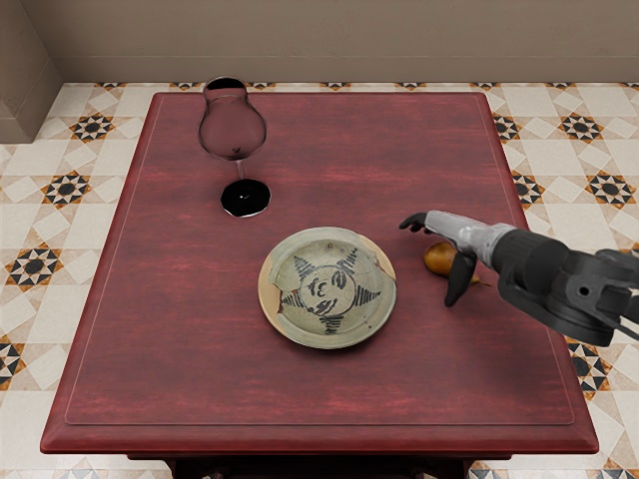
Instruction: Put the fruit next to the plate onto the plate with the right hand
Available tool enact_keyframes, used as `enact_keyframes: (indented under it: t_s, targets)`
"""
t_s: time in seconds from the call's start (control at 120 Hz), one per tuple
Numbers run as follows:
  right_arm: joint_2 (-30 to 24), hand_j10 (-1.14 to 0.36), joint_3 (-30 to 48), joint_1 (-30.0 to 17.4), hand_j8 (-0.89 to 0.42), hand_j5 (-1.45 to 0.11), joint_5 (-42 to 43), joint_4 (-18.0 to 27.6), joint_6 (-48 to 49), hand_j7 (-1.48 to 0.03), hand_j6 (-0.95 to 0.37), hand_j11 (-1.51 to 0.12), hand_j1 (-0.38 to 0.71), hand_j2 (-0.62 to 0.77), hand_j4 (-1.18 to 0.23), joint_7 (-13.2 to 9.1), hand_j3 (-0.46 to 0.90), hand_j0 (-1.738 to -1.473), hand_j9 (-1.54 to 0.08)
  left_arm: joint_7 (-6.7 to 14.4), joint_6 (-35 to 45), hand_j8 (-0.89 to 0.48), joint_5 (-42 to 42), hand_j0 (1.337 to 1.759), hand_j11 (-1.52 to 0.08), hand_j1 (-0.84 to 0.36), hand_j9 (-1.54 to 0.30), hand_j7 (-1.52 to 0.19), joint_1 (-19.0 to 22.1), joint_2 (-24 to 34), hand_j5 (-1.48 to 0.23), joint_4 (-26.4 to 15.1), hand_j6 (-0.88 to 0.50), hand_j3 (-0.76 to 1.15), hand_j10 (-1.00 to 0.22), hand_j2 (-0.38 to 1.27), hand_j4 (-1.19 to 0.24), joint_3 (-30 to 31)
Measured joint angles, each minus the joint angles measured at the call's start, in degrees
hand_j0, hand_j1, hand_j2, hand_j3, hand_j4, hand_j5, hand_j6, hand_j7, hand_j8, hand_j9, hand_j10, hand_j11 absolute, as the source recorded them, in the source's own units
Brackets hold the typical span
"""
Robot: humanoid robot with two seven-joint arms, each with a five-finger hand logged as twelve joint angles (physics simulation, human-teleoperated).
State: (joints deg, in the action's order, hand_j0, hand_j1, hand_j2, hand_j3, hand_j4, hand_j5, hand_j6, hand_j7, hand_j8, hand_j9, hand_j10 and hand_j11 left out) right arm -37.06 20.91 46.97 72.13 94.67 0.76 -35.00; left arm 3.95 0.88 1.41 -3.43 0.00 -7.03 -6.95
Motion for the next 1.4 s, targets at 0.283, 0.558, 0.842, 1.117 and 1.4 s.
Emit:
enact_keyframes:
  t_s: [0.283, 0.558, 0.842, 1.117, 1.4]
  targets:
    - [-0.1, -0.27, 0.0, -1.7, -0.28, -0.35, 2.0, 0.2, -1.5, -0.35, -0.28, -0.35, -0.03, -0.05, -0.27, 0.0, 0.00, -1.658, -0.35, 0.0, 0.0, -0.02, 0.0, 1.658, -0.03, 0.33, -0.03, -0.03, 0.0, 0.0, -0.03, 0.0, -0.02, 0.00, -0.02, 0.00, -0.02, 0.0]
    - [-0.1, -0.36, 0.1, -2.5, -0.36, -0.46, 3.4, 0.2, -2.7, -0.46, -0.36, -0.46, 0.08, -0.07, -0.36, 0.0, 0.00, -1.658, -0.46, 0.0, 0.0, -0.02, 0.0, 1.658, -0.03, 0.33, -0.03, -0.03, 0.0, 0.0, -0.03, 0.0, -0.02, 0.00, -0.02, 0.00, -0.02, 0.0]
    - [0.0, -0.53, 0.3, -2.8, -0.45, -0.69, 3.5, 0.0, -3.6, -0.68, -0.53, -0.68, 0.27, -0.05, -0.53, 0.0, 0.00, -1.658, -0.68, 0.0, 0.0, -0.02, 0.0, 1.658, -0.03, 0.33, -0.03, -0.03, 0.0, 0.0, -0.03, 0.0, -0.02, 0.00, -0.02, 0.00, -0.02, 0.0]
    - [0.3, -0.53, 0.8, -3.0, -0.41, -0.80, 3.5, -0.2, -3.7, -0.79, -0.53, -0.81, 0.34, 0.14, -0.60, 0.0, 0.00, -1.657, -0.81, 0.0, 0.0, -0.02, 0.0, 1.658, -0.03, 0.33, -0.03, -0.03, 0.0, 0.0, -0.03, 0.0, -0.02, 0.00, -0.02, 0.00, -0.02, 0.0]
    - [0.4, -0.55, 1.1, -3.0, -0.43, -0.86, 3.4, -0.3, -4.0, -0.84, -0.58, -0.87, 0.31, 0.18, -0.62, 0.0, 0.00, -1.657, -0.87, 0.0, 0.0, -0.02, 0.0, 1.658, -0.03, 0.33, -0.03, -0.03, 0.0, 0.0, -0.03, 0.0, -0.02, 0.00, -0.02, 0.00, -0.02, 0.0]
